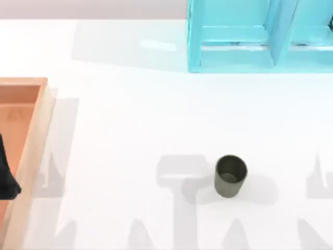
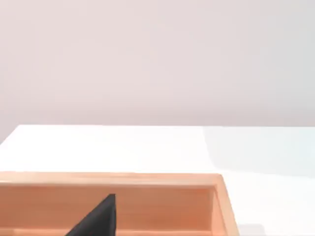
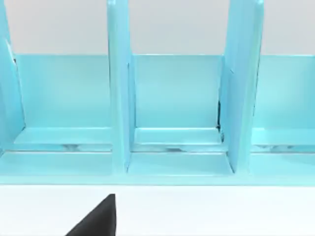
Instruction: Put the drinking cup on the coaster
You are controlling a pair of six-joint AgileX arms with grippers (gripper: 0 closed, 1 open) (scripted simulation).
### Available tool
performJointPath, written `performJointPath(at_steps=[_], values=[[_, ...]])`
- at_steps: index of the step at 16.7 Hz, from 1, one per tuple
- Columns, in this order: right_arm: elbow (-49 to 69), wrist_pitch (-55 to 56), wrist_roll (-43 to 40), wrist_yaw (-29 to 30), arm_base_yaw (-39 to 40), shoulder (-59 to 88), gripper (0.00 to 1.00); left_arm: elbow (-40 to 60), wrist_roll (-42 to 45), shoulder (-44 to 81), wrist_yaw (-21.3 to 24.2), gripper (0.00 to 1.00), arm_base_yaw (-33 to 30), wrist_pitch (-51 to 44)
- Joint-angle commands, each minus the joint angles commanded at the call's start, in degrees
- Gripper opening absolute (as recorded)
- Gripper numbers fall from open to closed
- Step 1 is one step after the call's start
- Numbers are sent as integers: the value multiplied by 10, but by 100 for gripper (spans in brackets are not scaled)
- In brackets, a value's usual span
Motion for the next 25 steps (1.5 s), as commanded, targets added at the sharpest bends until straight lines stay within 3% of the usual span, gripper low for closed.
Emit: performJointPath(at_steps=[4,8,17,25], values=[[13,-12,-12,-4,11,17,100,0,0,0,0,100,0,0],[90,-82,-77,-21,68,122,100,0,0,0,0,100,0,0],[414,-368,-303,-53,258,597,100,0,0,0,0,100,0,0],[710,-609,-449,-36,373,925,100,0,0,0,0,100,0,0]])
